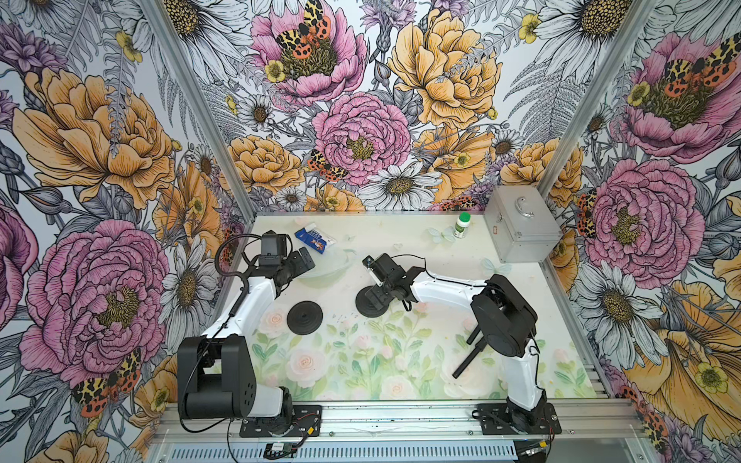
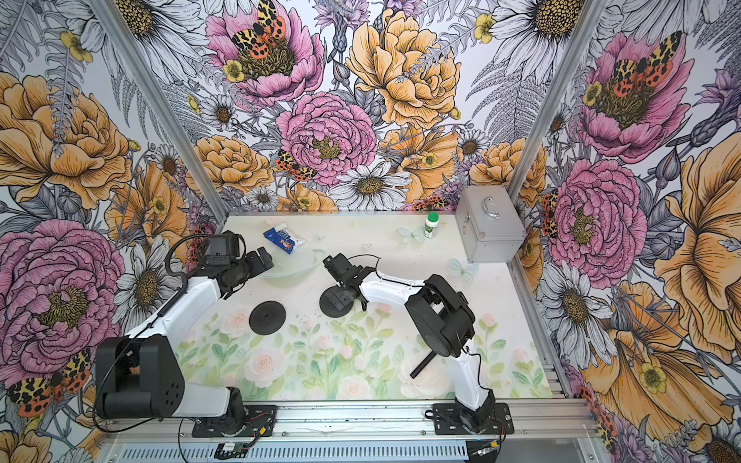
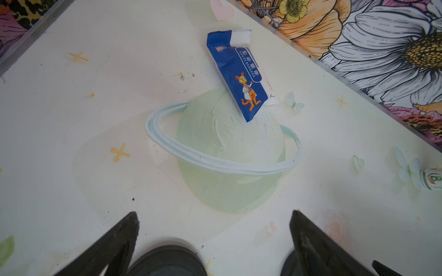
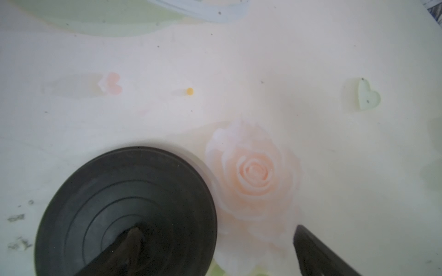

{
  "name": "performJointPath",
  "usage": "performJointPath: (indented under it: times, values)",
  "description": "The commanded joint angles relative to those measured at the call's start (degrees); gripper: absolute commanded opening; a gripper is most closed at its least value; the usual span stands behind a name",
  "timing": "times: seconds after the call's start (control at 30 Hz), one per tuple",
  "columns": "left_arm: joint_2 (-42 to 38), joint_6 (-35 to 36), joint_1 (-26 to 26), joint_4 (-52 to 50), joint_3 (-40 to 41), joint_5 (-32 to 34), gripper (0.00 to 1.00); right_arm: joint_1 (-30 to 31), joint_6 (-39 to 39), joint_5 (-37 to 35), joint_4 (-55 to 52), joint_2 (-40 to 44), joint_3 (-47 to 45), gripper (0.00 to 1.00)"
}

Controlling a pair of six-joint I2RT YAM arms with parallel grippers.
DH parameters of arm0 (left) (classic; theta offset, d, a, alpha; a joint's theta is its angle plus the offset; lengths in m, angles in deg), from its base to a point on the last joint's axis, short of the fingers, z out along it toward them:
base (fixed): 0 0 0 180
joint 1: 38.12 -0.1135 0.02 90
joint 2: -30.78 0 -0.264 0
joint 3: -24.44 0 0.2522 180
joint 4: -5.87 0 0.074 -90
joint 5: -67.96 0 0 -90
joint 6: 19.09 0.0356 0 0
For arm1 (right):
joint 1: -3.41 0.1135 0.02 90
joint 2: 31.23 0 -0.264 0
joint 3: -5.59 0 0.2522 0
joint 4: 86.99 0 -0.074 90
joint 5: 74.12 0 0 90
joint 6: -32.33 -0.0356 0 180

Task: Assemble a microphone stand
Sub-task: Move the microphone stand base to the center of the board.

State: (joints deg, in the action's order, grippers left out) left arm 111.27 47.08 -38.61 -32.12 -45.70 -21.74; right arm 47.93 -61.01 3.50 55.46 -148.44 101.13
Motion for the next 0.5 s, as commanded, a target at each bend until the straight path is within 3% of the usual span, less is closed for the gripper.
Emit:
performJointPath:
  times: [0.0, 0.3, 0.47]
  values:
    - [0.20, 0.96, 0.75, -0.19, -2.15, -1.77, 0.99, -2.44, -1.19, -6.13, -5.83, 0.32, -4.43, 1.00]
    - [-0.39, -0.11, 3.47, -0.12, -3.40, -2.86, 0.99, -4.36, -2.86, -4.67, 0.65, 7.21, -12.28, 1.00]
    - [-1.30, 0.57, 9.87, -0.03, -5.88, 3.26, 0.99, -6.00, -5.06, -4.94, 0.83, 7.78, -12.82, 1.00]
